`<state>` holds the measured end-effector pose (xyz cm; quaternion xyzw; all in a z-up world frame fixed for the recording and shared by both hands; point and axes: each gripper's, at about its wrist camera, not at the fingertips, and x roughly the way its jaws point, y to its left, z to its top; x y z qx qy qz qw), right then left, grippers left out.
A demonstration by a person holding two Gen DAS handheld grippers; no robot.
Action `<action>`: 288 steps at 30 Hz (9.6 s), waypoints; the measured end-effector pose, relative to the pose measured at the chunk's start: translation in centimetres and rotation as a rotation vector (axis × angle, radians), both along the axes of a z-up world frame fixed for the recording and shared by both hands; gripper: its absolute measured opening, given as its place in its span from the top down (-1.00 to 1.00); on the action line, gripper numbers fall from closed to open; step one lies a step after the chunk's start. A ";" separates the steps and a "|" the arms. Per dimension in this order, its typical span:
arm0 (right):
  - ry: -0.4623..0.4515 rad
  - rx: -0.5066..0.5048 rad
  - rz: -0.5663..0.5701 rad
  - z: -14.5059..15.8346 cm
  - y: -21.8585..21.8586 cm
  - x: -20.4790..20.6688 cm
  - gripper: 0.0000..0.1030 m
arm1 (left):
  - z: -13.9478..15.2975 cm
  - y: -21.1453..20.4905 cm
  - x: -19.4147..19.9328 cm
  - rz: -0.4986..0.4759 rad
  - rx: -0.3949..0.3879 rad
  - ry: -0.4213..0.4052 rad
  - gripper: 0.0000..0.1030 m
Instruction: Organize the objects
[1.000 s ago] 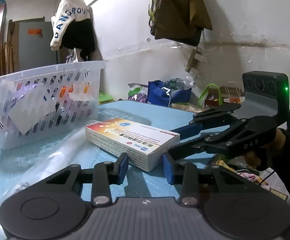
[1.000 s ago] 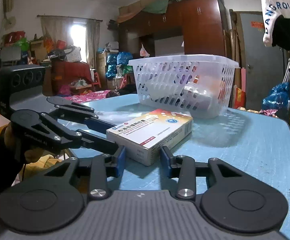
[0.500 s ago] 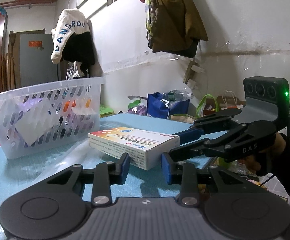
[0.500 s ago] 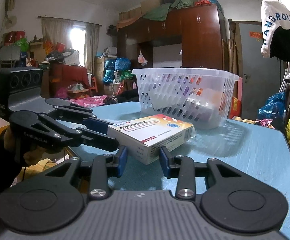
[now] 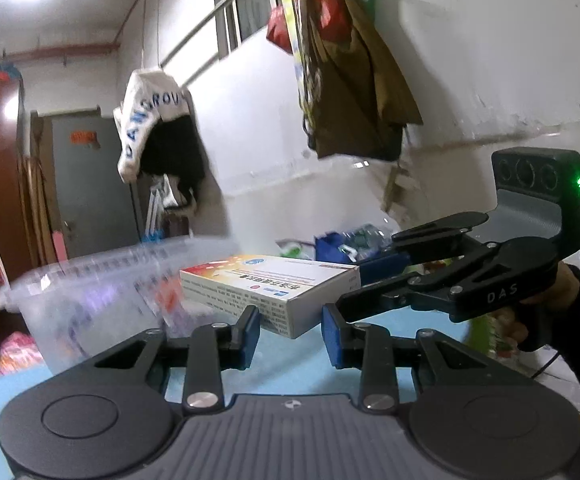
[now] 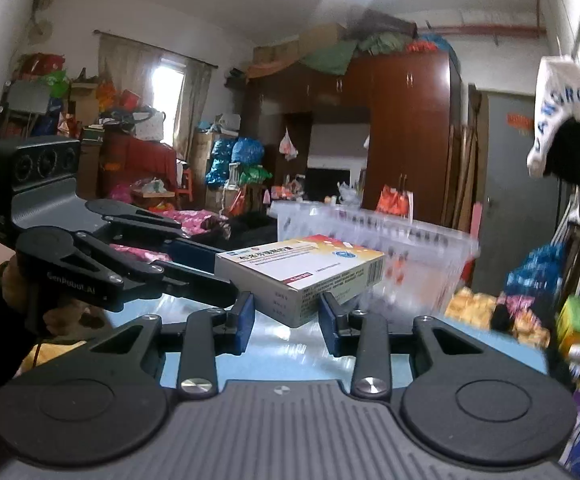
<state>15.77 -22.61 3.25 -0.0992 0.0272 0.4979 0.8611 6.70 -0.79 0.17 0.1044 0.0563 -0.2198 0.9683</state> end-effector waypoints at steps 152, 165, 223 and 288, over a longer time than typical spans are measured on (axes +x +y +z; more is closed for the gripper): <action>0.182 0.095 -0.601 9.6 3.7 9.8 -1.00 | 11.2 10.4 8.9 0.472 -0.136 0.053 -1.00; 0.263 0.096 -0.469 10.5 1.4 6.5 -1.00 | 11.7 5.0 5.3 0.475 -0.013 0.209 -1.00; 0.393 -0.008 -0.496 6.6 1.8 7.7 -1.00 | 8.4 3.5 10.3 0.514 -0.067 0.309 -1.00; 0.243 0.085 -0.514 2.0 0.3 -3.8 -1.00 | 3.6 1.7 -1.6 0.455 -0.146 0.125 -1.00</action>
